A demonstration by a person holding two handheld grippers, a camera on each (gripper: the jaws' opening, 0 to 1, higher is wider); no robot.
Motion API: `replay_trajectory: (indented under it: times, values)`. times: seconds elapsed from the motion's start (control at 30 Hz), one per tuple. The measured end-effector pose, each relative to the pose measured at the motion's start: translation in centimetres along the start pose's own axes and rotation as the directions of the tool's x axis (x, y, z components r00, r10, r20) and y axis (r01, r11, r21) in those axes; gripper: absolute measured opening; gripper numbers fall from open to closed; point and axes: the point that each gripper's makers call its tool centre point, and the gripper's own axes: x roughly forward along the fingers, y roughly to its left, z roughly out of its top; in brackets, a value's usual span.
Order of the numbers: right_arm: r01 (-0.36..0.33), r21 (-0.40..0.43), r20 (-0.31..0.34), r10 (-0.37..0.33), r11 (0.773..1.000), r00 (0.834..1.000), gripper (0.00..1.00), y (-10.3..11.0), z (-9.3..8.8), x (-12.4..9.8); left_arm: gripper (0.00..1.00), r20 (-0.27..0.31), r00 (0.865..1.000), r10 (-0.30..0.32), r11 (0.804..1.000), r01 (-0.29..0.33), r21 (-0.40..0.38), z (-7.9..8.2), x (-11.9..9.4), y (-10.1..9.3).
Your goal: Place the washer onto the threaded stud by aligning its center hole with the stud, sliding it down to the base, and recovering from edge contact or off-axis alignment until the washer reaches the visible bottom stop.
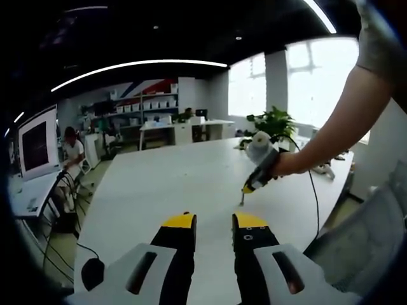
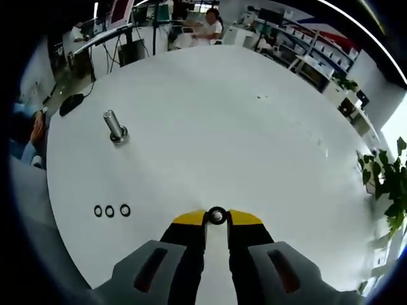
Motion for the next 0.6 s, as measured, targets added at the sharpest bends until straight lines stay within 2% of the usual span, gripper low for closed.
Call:
replay_trajectory:
  times: [0.6]
  values:
    - [0.002, -0.005, 0.015, -0.002, 1.000, 1.000, 0.17, -0.34, -0.37, -0.36, 0.20, -0.008, 1.000, -0.006, 1.000, 0.006, 0.005, -0.18, 0.07, -0.16]
